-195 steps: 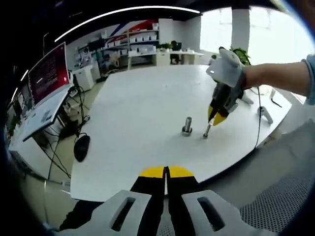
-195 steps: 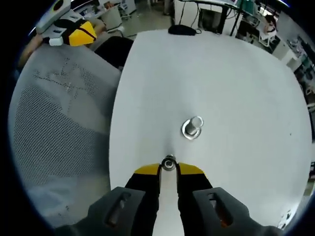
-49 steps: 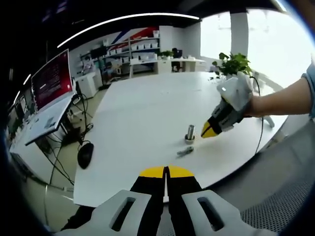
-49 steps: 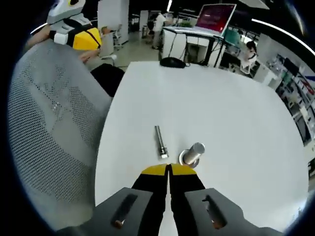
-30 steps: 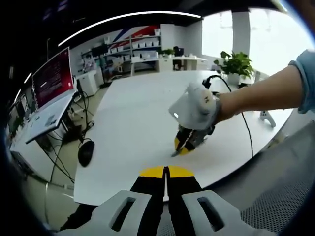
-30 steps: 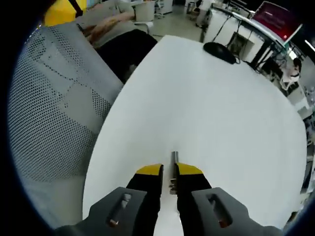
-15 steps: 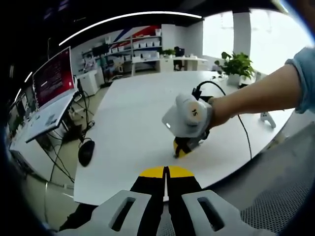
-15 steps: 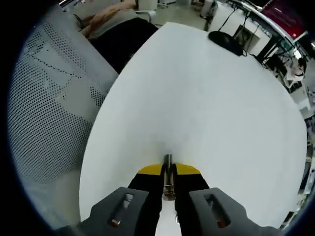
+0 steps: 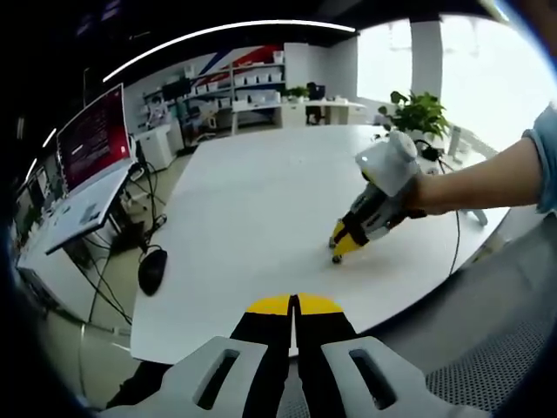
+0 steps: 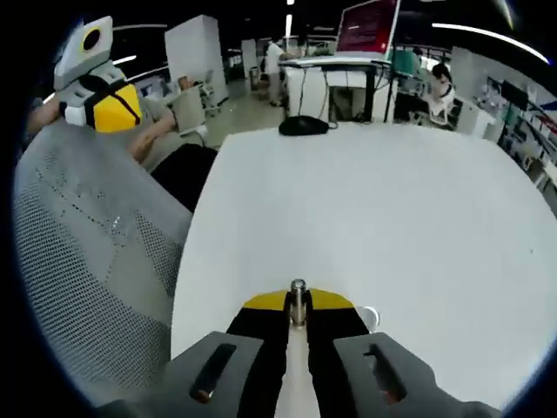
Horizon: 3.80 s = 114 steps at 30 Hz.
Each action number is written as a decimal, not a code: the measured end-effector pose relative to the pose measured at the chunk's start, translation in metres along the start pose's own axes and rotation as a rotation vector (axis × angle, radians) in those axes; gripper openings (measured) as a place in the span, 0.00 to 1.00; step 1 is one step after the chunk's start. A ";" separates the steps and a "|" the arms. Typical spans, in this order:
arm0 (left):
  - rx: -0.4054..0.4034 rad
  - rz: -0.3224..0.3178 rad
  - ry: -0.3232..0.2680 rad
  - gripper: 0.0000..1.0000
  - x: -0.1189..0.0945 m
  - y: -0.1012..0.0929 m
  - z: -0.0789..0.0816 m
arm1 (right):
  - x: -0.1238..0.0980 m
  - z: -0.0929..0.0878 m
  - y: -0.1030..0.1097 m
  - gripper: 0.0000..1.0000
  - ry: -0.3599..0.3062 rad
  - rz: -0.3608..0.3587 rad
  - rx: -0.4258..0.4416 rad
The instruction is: Place the washer onto the threaded stud by aligning its center hole with the stud, sliding it down to the base, and recovering from edge contact or off-axis alignment until the washer reaches the visible bottom stop.
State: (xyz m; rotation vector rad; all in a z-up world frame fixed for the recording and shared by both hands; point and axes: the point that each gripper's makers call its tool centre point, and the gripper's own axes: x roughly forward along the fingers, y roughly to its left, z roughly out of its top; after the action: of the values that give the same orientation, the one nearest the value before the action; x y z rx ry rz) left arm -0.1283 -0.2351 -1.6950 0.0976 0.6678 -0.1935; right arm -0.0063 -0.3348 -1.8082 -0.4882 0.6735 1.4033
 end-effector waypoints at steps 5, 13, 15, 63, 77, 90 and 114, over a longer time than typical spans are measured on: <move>0.001 0.000 -0.002 0.00 0.000 0.000 0.000 | -0.011 -0.009 -0.003 0.08 -0.041 -0.029 0.028; 0.011 0.000 0.017 0.00 0.000 -0.001 -0.003 | -0.029 -0.022 -0.009 0.08 -0.034 -0.077 -0.012; 0.012 -0.001 0.021 0.00 0.000 -0.001 -0.003 | -0.034 -0.024 -0.010 0.08 -0.021 -0.086 -0.035; 0.008 0.003 0.006 0.00 -0.001 -0.001 -0.001 | -0.096 -0.121 -0.086 0.22 0.550 -0.048 -0.076; 0.018 0.008 0.019 0.00 0.000 -0.001 -0.002 | -0.088 -0.131 -0.101 0.16 0.581 -0.035 -0.061; 0.018 0.016 0.023 0.00 0.000 0.000 -0.003 | -0.087 -0.132 -0.105 0.13 0.561 -0.071 -0.024; 0.010 0.012 0.010 0.00 0.000 0.000 -0.001 | -0.084 -0.052 -0.026 0.13 0.333 -0.024 -0.083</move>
State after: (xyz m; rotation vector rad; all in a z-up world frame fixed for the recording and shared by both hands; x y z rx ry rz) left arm -0.1290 -0.2349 -1.6954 0.1123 0.6762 -0.1850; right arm 0.0095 -0.4341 -1.7899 -0.8046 0.8754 1.3442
